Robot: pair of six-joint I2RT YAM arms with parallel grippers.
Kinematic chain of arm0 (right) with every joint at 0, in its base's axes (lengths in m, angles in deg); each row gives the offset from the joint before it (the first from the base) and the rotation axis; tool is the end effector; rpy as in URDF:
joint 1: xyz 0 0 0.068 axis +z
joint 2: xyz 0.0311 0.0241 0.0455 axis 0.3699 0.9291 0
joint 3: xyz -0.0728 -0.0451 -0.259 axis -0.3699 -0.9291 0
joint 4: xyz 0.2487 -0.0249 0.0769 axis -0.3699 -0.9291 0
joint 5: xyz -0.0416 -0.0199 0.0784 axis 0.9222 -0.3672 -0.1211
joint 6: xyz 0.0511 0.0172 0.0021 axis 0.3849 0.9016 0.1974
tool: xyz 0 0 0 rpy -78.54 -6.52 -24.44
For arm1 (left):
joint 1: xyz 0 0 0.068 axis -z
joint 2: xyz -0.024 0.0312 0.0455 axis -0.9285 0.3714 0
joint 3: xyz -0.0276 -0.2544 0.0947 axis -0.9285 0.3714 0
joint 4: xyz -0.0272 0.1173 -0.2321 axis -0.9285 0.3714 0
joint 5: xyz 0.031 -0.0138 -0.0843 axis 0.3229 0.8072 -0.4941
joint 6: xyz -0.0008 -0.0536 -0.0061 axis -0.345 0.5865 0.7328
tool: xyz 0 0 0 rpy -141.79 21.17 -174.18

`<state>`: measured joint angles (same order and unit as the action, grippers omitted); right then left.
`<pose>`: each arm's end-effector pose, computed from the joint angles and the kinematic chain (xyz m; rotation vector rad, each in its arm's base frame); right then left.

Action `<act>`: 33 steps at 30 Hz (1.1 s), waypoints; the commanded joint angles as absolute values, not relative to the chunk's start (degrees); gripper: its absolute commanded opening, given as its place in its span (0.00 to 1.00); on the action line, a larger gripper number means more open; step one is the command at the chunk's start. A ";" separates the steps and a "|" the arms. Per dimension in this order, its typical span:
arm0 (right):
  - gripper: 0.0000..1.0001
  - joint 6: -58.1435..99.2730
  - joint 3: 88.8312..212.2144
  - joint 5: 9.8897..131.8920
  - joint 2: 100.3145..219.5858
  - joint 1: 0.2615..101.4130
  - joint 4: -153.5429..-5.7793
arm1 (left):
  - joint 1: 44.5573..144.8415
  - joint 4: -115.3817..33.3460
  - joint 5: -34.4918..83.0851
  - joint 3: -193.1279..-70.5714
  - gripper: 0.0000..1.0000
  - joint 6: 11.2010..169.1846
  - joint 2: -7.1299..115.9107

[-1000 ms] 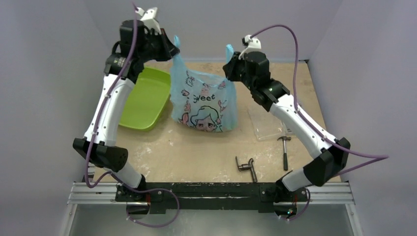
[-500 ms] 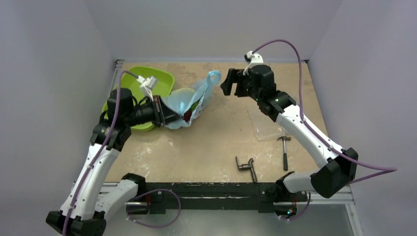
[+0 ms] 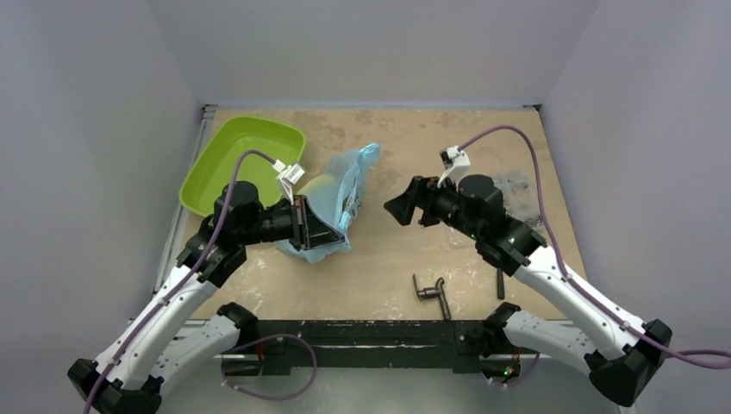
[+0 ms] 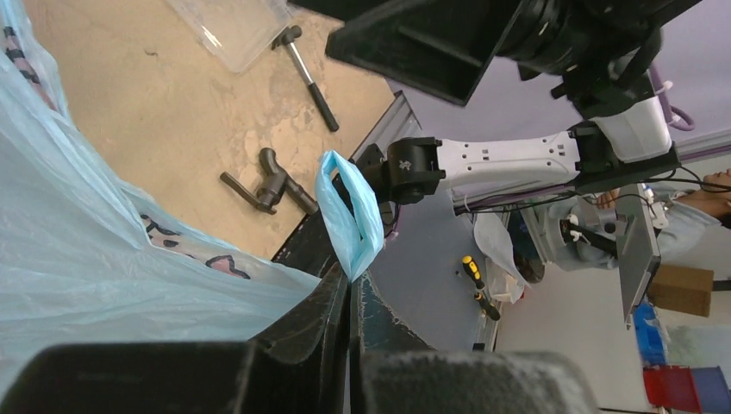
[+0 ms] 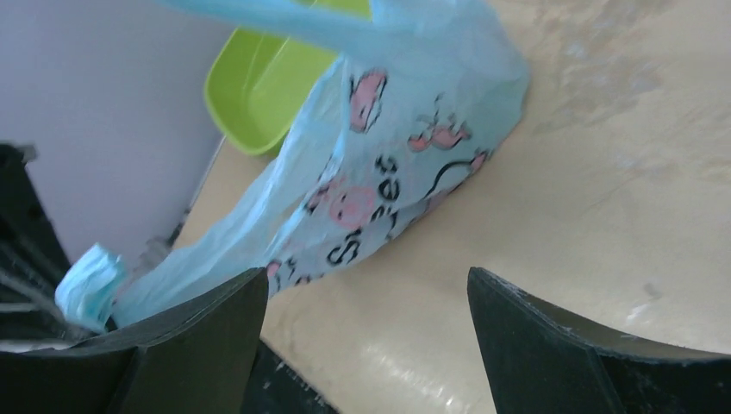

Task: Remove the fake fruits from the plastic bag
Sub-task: Adjust the plastic bag at the center of the board.

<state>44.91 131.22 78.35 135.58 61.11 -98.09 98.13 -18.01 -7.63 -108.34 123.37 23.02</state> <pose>0.1729 0.1423 0.3561 -0.1459 1.9939 0.8201 0.1330 -0.1032 0.3482 0.2878 2.0678 -1.5015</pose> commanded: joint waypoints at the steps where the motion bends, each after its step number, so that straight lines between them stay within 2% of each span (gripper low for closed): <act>1: 0.84 58.35 117.52 66.40 133.53 62.58 -78.64 | 100.09 -21.21 -6.71 -110.45 0.00 124.57 23.49; 4: 0.85 64.14 113.51 66.53 133.66 62.60 -67.95 | 100.71 -19.59 -6.28 -109.31 0.00 123.98 22.17; 12: 0.85 68.99 112.88 69.64 142.30 62.54 -56.99 | 101.07 -17.65 -4.36 -105.46 0.00 124.60 19.59; 27: 0.69 74.57 115.49 62.24 163.65 62.71 -38.65 | 102.04 -15.45 -4.61 -103.86 0.00 124.05 21.46; 30: 0.64 77.16 114.49 60.00 168.11 62.82 -33.18 | 102.53 -15.35 -5.52 -103.63 0.00 123.65 22.10; 33: 0.54 79.26 112.46 58.47 171.51 63.00 -27.84 | 102.63 -14.05 -5.44 -103.42 0.00 122.76 22.34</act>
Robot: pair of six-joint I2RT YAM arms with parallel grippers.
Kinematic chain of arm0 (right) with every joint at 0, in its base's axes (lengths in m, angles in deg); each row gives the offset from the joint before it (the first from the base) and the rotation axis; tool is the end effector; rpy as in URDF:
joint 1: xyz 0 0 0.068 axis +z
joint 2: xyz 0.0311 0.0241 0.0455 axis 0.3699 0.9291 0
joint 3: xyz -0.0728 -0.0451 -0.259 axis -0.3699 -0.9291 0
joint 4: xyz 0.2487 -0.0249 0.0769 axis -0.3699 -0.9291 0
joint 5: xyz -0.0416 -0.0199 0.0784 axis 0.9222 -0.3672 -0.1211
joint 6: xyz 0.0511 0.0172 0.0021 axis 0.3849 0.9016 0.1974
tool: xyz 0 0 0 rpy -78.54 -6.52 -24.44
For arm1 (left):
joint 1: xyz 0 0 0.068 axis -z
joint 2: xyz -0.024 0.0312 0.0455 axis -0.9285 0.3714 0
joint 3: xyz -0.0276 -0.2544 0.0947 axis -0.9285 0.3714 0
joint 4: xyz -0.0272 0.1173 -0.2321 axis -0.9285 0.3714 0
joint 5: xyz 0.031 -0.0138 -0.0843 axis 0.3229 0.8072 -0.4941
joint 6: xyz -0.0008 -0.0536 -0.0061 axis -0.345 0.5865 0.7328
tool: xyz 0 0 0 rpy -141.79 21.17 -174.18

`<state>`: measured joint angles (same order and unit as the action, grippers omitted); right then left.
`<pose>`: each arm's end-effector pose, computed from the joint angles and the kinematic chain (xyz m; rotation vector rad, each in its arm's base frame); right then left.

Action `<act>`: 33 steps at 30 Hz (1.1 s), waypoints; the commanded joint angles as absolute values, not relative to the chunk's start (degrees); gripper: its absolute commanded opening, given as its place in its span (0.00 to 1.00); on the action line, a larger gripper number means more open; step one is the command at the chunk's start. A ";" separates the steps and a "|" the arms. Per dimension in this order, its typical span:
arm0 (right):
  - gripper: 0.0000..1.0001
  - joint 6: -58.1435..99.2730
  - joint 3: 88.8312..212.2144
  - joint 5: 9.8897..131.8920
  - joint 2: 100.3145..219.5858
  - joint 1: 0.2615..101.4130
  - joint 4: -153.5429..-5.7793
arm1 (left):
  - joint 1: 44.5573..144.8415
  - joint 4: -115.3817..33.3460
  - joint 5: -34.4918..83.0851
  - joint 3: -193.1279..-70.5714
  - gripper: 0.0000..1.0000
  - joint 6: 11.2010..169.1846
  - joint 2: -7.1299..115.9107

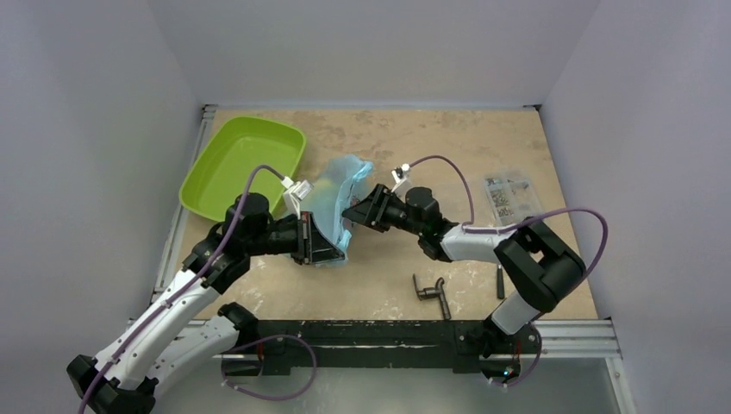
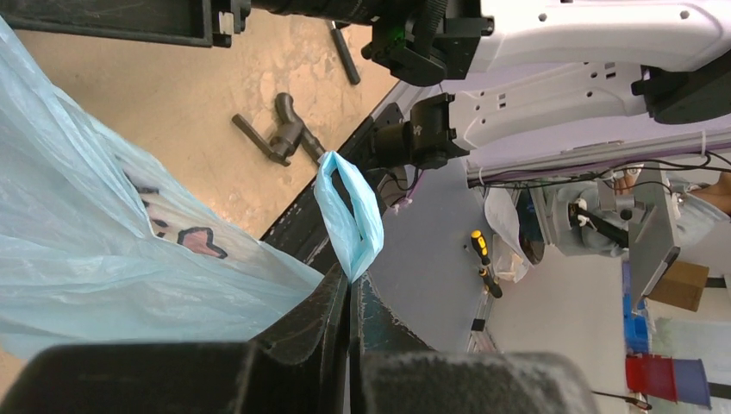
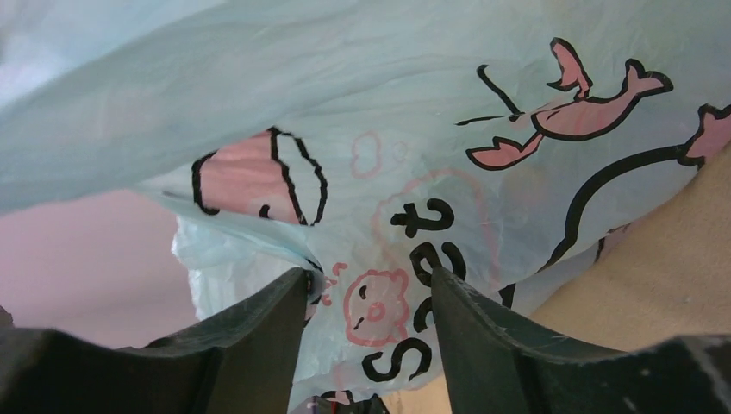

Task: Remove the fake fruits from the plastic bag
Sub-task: Adjust the plastic bag at the center of the board.

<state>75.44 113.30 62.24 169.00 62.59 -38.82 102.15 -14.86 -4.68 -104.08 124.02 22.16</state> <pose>0.2396 0.2207 0.2008 0.1329 2.0377 1.4751 0.1252 -0.1104 0.3197 0.2662 2.2053 -1.4813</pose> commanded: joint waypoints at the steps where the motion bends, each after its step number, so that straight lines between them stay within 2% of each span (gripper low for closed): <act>1: 0.53 79.35 112.39 57.96 172.35 63.02 -27.34 | 102.63 -14.00 -5.32 -103.06 0.00 122.80 22.32; 4: 0.53 78.15 112.57 56.17 172.96 62.97 -25.84 | 102.63 -15.51 -5.83 -101.60 0.00 123.72 22.59; 10: 0.69 69.47 116.51 61.74 167.14 63.34 -39.00 | 102.59 -15.61 -6.59 -101.29 0.00 123.89 23.51; 17: 0.67 63.99 119.34 65.49 167.49 65.90 -42.67 | 102.72 -15.45 -7.32 -102.60 0.00 123.81 22.76; 20: 0.60 63.03 120.87 66.22 169.10 67.57 -42.84 | 102.76 -14.77 -5.56 -101.97 0.00 123.61 21.94; 24: 0.28 63.67 120.07 67.48 169.50 67.79 -43.38 | 102.79 -13.56 -3.71 -101.05 0.00 123.29 19.24; 26: 0.18 63.19 119.38 68.00 168.47 67.81 -43.57 | 102.74 -11.93 -3.68 -101.41 0.09 121.63 17.98; 30: 0.08 60.58 119.36 68.69 165.53 67.80 -47.02 | 102.67 1.40 1.68 -109.49 0.49 112.79 17.38; 33: 0.05 58.31 119.08 69.67 163.02 67.77 -49.09 | 102.72 10.29 11.02 -118.41 0.60 106.37 19.20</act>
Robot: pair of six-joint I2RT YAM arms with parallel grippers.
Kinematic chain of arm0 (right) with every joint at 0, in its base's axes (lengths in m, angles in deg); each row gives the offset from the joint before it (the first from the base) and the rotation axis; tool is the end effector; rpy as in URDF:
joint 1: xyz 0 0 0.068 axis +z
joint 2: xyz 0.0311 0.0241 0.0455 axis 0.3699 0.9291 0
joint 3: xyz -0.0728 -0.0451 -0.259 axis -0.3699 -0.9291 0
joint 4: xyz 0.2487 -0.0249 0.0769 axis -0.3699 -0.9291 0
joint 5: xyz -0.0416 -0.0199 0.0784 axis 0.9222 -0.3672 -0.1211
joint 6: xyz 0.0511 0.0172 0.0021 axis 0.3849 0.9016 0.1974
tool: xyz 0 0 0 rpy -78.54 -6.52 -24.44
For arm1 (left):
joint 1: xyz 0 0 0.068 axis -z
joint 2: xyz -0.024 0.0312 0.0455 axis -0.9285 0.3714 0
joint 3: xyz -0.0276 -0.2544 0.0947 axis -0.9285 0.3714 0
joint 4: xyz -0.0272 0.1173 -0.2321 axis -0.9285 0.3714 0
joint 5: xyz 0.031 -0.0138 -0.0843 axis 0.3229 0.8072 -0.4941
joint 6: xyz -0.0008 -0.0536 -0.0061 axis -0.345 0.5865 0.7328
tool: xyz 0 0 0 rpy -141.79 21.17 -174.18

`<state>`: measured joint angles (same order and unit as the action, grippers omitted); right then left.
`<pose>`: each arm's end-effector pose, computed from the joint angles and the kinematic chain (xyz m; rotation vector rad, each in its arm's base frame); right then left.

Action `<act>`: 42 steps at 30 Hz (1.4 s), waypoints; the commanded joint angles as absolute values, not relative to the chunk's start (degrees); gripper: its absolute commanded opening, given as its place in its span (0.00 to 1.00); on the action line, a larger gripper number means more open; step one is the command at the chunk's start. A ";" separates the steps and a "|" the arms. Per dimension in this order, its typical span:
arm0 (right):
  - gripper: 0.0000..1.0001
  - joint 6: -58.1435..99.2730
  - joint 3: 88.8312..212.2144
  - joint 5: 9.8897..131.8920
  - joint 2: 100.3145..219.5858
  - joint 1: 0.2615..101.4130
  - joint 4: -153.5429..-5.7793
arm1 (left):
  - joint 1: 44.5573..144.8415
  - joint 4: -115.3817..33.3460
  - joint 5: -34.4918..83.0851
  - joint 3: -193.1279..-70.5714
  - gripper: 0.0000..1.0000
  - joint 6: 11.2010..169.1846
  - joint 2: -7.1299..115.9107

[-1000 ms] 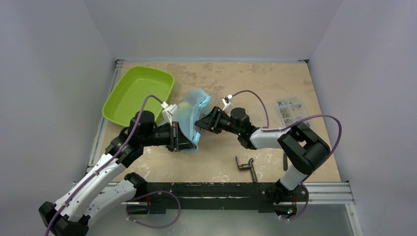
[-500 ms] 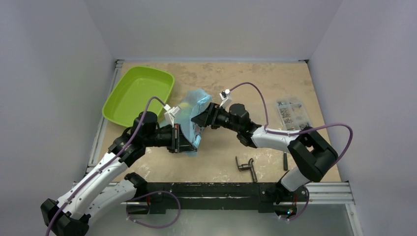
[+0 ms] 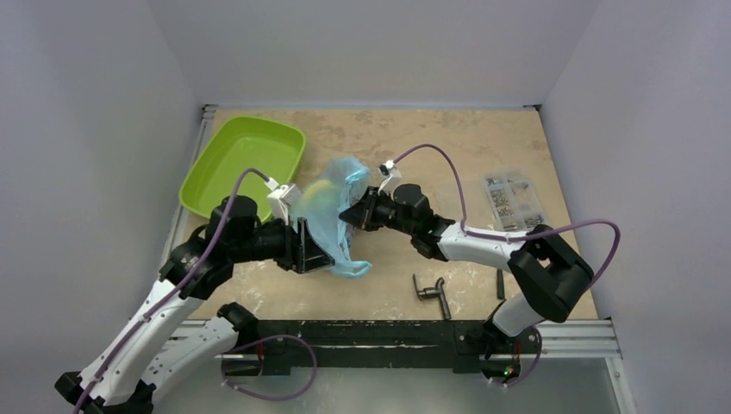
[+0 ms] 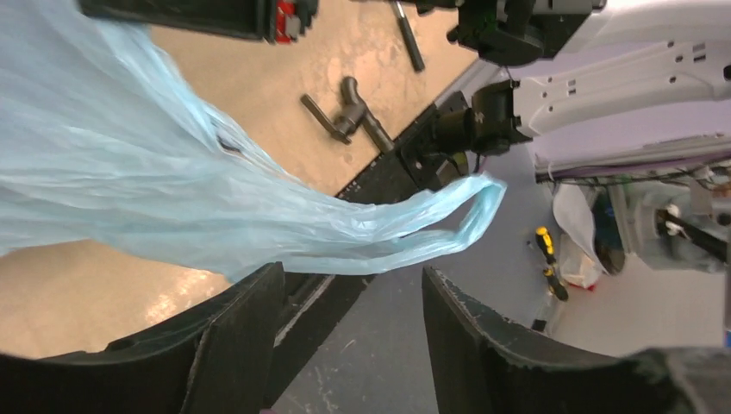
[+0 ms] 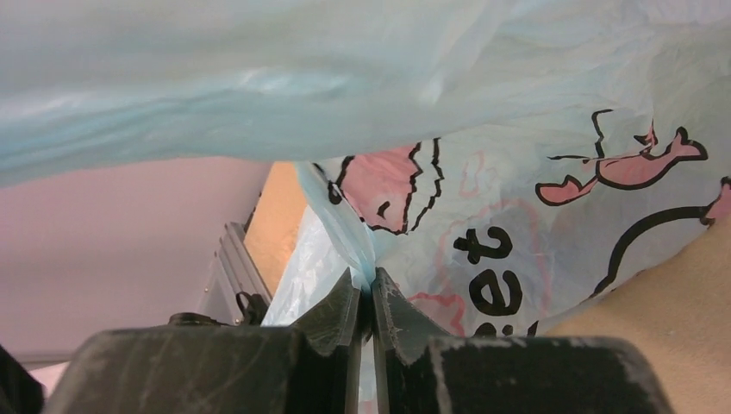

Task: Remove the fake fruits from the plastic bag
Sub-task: Adjust the plastic bag at the center of the board.

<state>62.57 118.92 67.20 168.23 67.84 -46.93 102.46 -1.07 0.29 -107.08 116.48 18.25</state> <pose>0.2292 0.2486 0.2205 -0.1109 2.0128 1.3087 0.1051 -0.0947 0.3231 0.3088 2.2742 -1.3033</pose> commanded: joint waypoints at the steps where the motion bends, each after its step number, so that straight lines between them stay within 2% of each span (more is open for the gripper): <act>1: 0.03 57.85 118.91 70.14 162.01 67.77 -50.04 | 102.73 12.37 14.81 -121.18 0.63 104.77 20.34; 5: 0.00 56.94 118.58 70.41 160.16 67.77 -51.52 | 102.57 14.99 26.96 -131.04 0.73 99.96 27.14; 7: 0.00 56.95 118.42 70.40 159.43 67.77 -51.74 | 101.97 10.89 25.83 -132.39 0.75 98.15 30.77; 10: 0.01 56.99 118.43 70.59 158.57 67.78 -52.40 | 99.61 5.38 19.53 -134.18 0.73 96.78 38.77; 16: 0.04 56.90 118.36 71.88 157.18 67.77 -54.37 | 96.91 0.86 11.64 -137.94 0.58 95.07 53.47; 23: 0.05 56.98 118.46 71.94 156.62 67.78 -55.06 | 96.24 -5.25 8.28 -134.52 0.35 93.53 59.32; 28: 0.05 57.67 118.66 71.31 157.38 67.85 -54.36 | 96.18 -7.04 2.38 -133.70 0.33 93.27 62.33; 31: 0.05 58.35 118.96 70.42 158.09 67.93 -53.73 | 96.21 -6.52 2.74 -134.44 0.31 92.86 64.78; 37: 0.06 58.50 118.41 71.55 158.35 68.42 -53.65 | 95.66 -4.44 5.46 -136.15 0.02 91.59 66.77; 42: 0.20 57.55 116.86 77.43 155.27 68.49 -57.12 | 95.09 -5.51 7.07 -133.69 0.00 89.38 61.69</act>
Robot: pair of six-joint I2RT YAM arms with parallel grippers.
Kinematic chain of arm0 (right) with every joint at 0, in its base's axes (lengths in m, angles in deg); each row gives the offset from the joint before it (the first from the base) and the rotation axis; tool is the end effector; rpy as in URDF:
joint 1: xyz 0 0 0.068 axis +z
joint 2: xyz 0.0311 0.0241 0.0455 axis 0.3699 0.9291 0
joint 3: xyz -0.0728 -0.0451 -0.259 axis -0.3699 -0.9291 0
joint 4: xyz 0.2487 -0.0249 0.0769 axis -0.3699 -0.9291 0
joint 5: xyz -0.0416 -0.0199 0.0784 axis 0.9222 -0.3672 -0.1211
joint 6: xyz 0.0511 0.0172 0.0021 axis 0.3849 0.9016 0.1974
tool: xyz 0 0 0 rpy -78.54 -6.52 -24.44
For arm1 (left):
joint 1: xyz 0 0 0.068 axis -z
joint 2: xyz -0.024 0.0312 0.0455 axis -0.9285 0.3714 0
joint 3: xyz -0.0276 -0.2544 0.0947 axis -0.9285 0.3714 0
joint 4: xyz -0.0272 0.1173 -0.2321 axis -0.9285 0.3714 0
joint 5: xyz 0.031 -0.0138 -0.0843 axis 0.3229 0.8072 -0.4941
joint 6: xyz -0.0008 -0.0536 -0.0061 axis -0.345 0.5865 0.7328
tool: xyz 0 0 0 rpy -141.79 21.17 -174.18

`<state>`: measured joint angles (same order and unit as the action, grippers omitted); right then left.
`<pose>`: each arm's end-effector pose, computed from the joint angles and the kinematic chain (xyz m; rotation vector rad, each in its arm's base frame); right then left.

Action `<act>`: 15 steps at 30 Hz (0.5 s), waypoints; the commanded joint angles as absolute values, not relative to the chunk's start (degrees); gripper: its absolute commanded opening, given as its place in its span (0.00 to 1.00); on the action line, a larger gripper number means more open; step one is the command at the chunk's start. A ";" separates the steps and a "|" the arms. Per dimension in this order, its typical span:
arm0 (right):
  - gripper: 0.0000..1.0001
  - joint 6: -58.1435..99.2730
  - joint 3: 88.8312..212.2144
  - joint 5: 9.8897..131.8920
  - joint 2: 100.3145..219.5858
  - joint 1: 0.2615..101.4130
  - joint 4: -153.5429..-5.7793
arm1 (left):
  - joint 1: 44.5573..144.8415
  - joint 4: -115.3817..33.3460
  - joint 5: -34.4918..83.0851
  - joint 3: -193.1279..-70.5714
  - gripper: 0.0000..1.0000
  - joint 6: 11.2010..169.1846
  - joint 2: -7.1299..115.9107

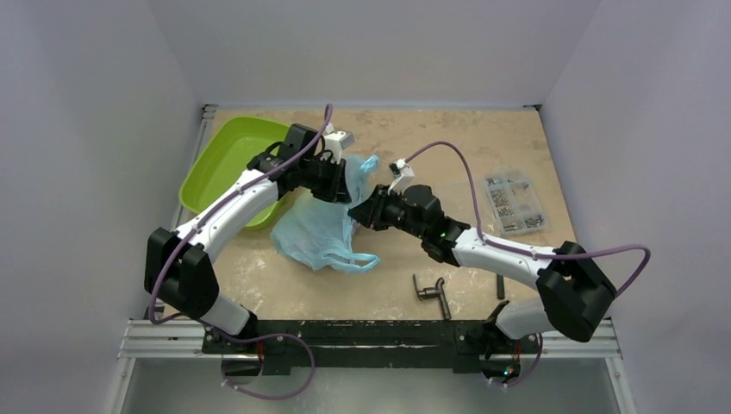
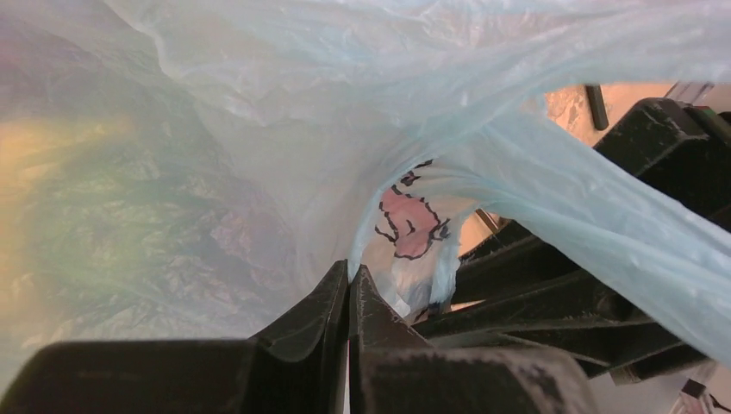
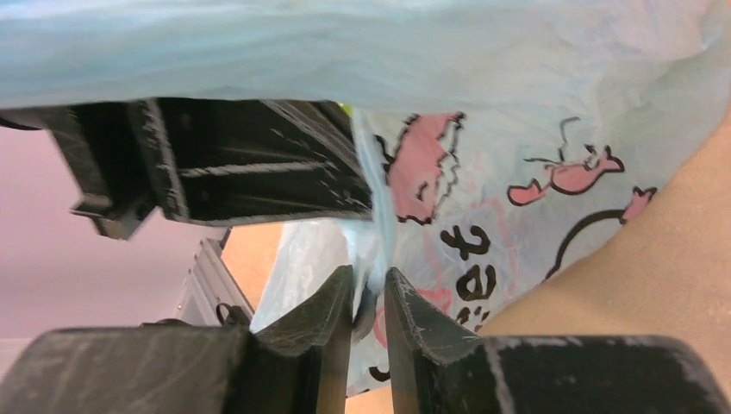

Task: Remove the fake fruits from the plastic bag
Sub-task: Adjust the plastic bag at the center of the board.

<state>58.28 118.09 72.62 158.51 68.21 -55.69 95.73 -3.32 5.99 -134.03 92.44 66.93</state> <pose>0.2120 0.2288 0.2512 -0.1148 1.9704 1.1892 0.2870 -0.1677 0.2980 0.5152 2.4506 -0.8789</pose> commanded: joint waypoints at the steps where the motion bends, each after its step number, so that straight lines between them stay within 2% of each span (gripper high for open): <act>1: 0.22 57.26 116.88 77.97 154.89 68.52 -57.70 | 95.09 -6.13 7.00 -132.76 0.00 89.32 60.69; 9: 0.36 56.81 118.65 78.31 155.79 68.51 -58.23 | 95.18 -9.24 6.32 -129.56 0.00 87.89 55.99; 15: 0.47 58.13 121.81 75.76 160.83 68.76 -56.26 | 95.17 -11.37 4.61 -128.00 0.00 87.90 54.40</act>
